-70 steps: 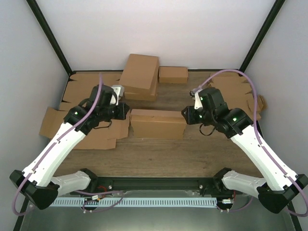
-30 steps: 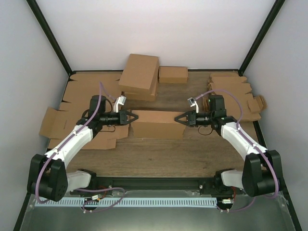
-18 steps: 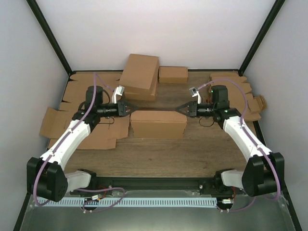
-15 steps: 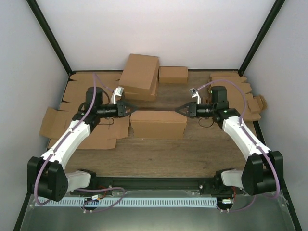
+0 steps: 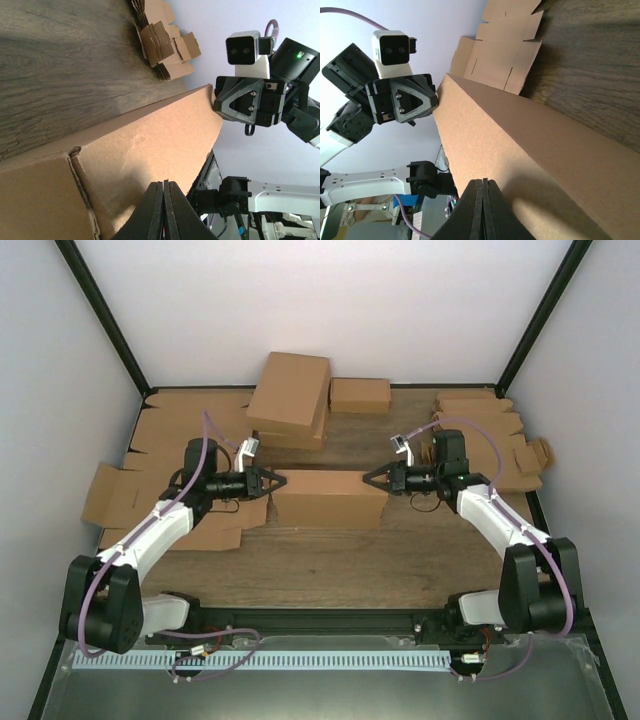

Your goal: Fold the paper box

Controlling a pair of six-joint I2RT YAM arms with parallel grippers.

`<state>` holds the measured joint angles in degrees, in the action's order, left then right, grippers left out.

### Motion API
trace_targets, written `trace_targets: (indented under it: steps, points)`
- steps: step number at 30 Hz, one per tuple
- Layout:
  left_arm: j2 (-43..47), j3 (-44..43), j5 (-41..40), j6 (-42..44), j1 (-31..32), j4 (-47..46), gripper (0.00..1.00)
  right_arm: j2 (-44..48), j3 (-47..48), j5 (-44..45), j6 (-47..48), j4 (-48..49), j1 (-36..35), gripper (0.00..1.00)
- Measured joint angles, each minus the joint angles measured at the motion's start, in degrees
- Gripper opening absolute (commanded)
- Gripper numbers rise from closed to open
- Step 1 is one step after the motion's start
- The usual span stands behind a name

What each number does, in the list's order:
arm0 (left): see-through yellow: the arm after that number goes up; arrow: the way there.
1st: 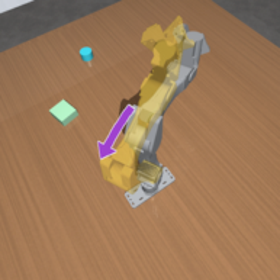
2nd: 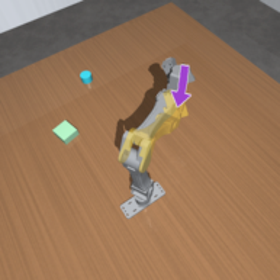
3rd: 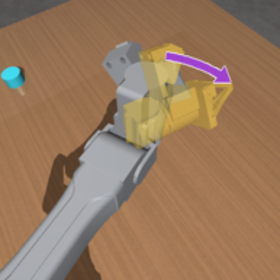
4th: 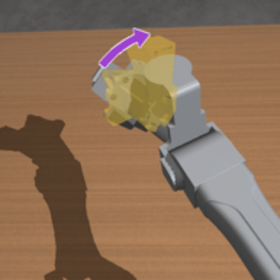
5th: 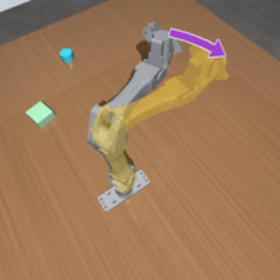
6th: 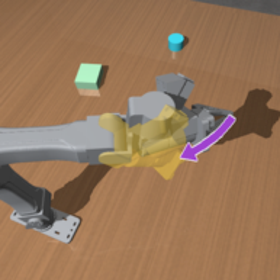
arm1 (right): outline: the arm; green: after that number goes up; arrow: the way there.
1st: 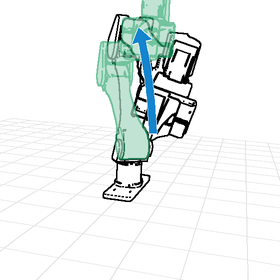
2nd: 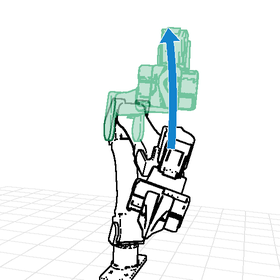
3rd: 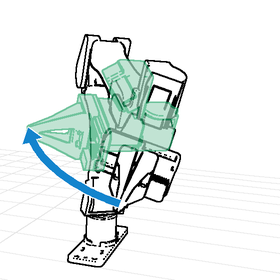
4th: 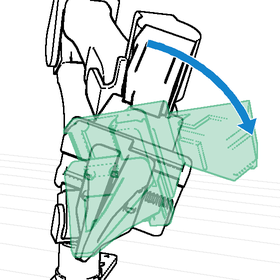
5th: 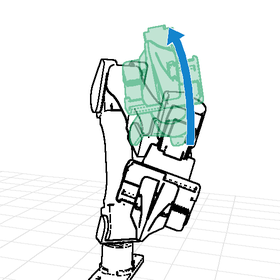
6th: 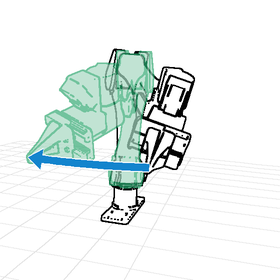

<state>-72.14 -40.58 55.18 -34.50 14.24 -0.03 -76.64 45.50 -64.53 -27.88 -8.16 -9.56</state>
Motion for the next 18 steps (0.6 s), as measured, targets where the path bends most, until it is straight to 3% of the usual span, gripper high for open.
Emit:
trace_targets:
  steps: [8, 18]
  points:
    - [1.16, -6.16, -1.79, 1.33, 0.09, 8.48, 0.04, 1.73, 4.39, 3.69, 1.62, -6.64, 0.00, 0.01]
    - [-0.28, -2.60, -2.12, 2.21, 0.04, 5.88, 0.04, 1.49, 0.33, 4.02, 2.14, -2.86, 0.07, 0.01]
